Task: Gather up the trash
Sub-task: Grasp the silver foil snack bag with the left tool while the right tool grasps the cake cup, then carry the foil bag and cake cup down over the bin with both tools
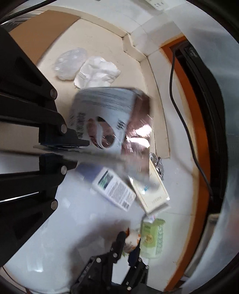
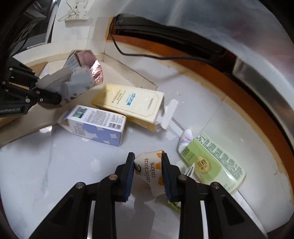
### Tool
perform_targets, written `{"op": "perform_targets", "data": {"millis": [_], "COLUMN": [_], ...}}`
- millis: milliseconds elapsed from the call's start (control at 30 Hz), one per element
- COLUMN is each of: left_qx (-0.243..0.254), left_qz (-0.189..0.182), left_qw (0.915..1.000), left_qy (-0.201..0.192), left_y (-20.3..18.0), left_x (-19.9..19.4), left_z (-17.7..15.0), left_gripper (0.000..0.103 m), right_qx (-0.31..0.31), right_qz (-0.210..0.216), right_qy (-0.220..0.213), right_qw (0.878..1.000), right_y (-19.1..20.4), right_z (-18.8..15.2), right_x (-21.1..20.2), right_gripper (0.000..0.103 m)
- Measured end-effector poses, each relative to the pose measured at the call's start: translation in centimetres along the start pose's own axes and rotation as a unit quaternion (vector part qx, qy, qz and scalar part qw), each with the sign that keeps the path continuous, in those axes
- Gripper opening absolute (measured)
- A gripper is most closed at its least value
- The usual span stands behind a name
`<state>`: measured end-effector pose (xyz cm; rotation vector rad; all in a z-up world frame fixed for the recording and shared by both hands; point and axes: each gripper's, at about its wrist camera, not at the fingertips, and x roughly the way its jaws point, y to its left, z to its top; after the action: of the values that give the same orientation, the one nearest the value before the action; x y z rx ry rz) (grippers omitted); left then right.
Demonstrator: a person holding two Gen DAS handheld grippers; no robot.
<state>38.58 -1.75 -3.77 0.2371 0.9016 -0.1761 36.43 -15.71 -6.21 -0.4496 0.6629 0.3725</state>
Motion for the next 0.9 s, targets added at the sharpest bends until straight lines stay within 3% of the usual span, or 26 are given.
{"op": "perform_targets", "data": {"millis": [500, 733, 900], "left_qx": [-0.059, -0.081, -0.126], "left_qz": [-0.092, -0.119, -0.125], "left_qw": [0.993, 0.9872, 0.9818], "left_qy": [-0.044, -0.068, -0.066], "left_y": [-2.6, -4.2, -4.0], "left_x": [-11.9, -16.2, -16.3], "left_z": [-6.6, -10.3, -13.5], "left_gripper": [0.002, 0.002, 0.002], "right_qx": [0.1, 0.186, 0.226], "right_qz": [0.079, 0.155, 0.192], "right_qy": [-0.087, -0.107, -0.1], "right_qw": [0.988, 0.964, 0.95], "right_y": [2.0, 2.6, 4.2], "right_z": [-1.3, -3.1, -5.3], "right_x": [-11.8, -15.2, -16.4], "right_gripper": [0.027, 0.027, 0.027]}}
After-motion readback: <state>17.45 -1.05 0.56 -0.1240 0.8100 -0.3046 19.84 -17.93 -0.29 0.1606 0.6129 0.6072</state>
